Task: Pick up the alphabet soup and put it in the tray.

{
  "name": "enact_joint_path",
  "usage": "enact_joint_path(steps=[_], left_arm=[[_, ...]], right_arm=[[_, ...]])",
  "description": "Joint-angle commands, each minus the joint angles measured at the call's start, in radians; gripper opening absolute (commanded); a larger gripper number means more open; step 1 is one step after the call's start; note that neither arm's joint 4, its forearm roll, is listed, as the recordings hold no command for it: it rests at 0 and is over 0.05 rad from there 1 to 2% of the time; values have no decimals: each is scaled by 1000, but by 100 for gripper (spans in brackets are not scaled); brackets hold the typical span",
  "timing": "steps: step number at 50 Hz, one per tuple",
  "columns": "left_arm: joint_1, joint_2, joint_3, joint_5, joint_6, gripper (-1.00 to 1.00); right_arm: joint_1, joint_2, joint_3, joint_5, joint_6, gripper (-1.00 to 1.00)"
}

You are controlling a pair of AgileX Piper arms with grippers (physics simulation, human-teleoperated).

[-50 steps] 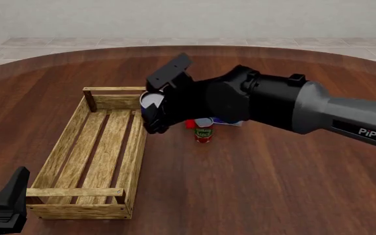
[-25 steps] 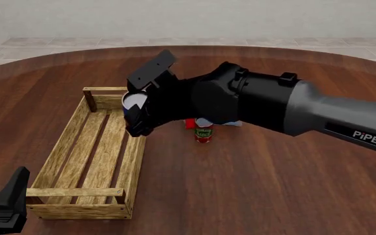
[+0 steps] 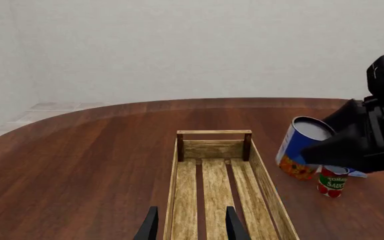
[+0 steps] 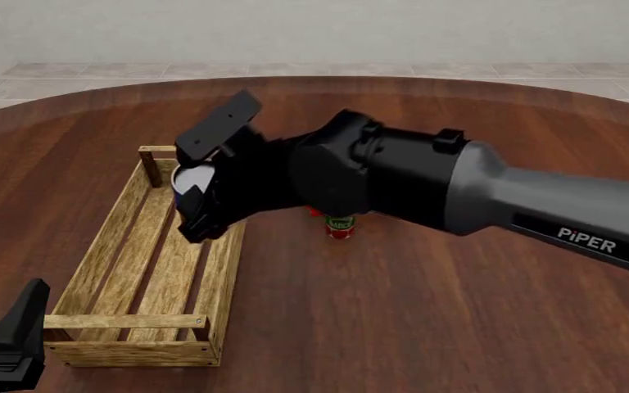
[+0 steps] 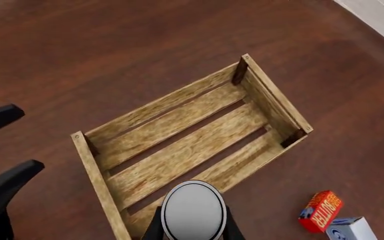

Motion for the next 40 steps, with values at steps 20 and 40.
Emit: enact_joint_path(steps=[20, 40], left_arm=[[1, -3, 1, 1, 0, 100], [1, -3, 1, 1, 0, 100]], right_arm=[[46, 73, -62, -18, 34, -100], [51, 163, -114, -33, 46, -100]])
